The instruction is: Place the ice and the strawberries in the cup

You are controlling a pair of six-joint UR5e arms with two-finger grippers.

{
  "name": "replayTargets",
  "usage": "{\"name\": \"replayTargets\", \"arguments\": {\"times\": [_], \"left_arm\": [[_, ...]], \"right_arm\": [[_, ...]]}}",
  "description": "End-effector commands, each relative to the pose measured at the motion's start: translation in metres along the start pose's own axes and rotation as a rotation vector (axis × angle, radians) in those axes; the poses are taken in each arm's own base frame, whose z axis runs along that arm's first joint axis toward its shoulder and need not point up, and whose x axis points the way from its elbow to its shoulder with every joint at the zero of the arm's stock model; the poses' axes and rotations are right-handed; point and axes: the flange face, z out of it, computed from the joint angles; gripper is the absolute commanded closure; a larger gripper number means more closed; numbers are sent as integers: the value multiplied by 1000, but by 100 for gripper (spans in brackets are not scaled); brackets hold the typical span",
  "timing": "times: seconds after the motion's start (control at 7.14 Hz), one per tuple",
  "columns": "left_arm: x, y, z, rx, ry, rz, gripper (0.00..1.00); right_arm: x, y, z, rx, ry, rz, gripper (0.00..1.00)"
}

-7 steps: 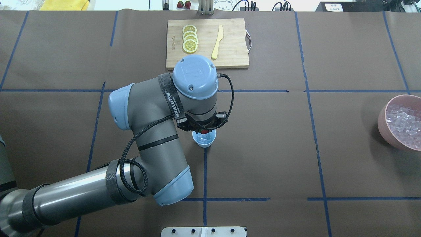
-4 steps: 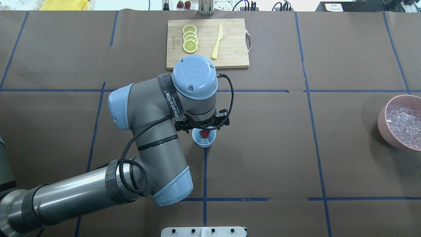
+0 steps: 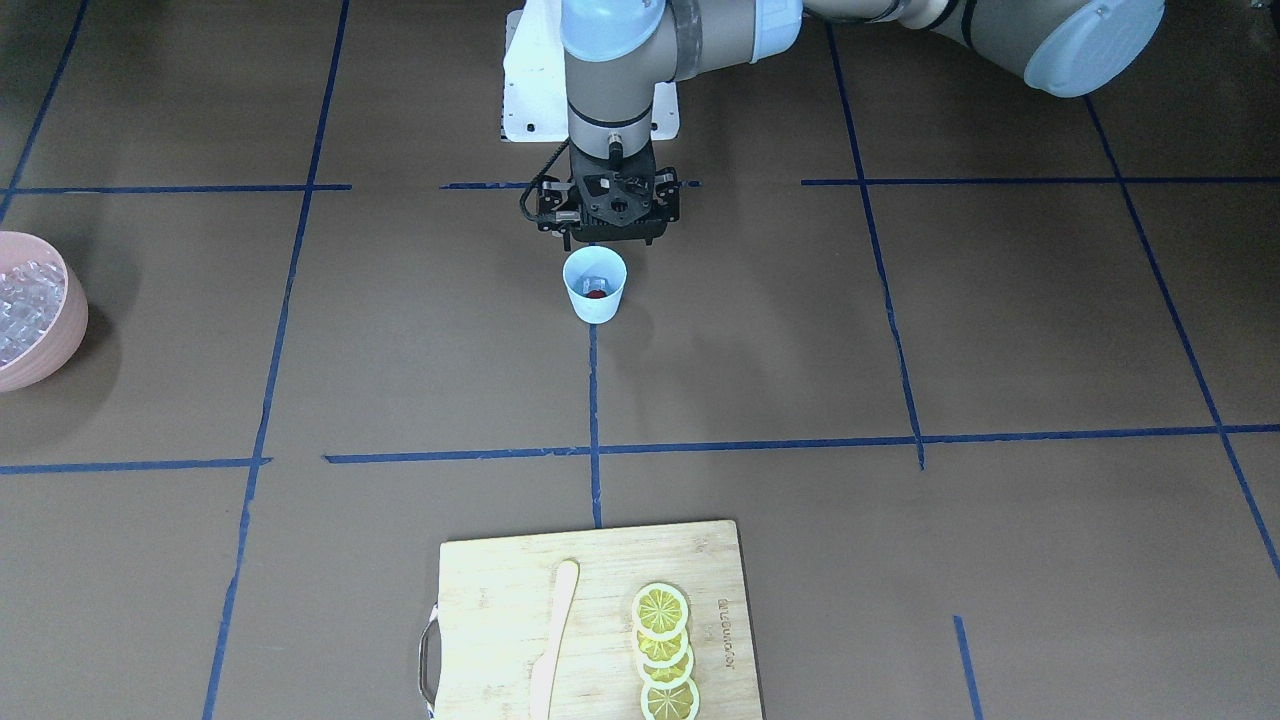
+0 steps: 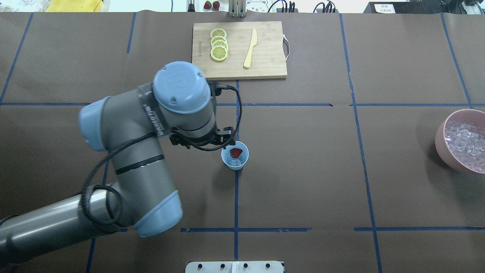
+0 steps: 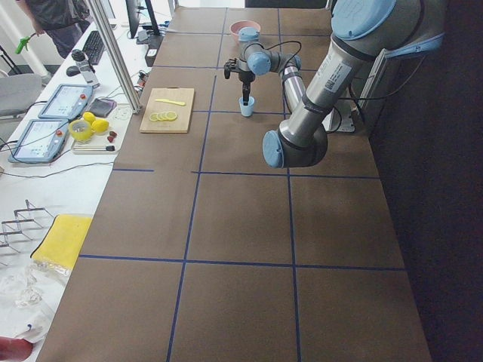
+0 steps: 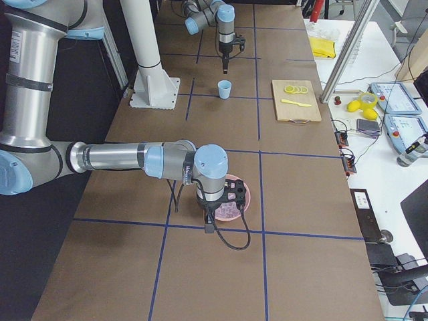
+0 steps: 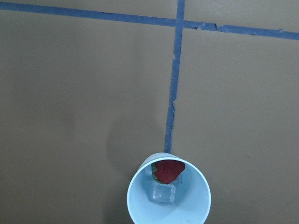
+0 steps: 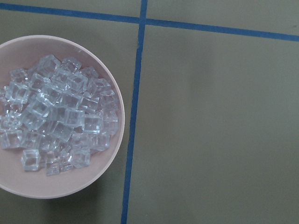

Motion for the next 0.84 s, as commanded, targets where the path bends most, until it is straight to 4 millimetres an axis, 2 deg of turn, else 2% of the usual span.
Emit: {"name": "replayTargets", "arguments": {"times": [0.0, 0.28, 0.42, 0.56, 0.7], "left_arm": [[-117, -1, -32, 5, -9, 148, 0], [-246, -35, -49, -30, -55, 249, 0], [-318, -45, -61, -53, -64, 309, 0], [-383, -57, -79, -55, -66, 348, 0], [-449, -71, -80, -73, -89, 364, 0]], "right_arm": [[0, 1, 1, -2, -1, 1, 1], [1, 4, 2, -4, -3, 3, 1], [1, 4, 2, -5, -3, 4, 1], [1, 4, 2, -4, -3, 3, 1], [1, 4, 3, -6, -3, 5, 1]]}}
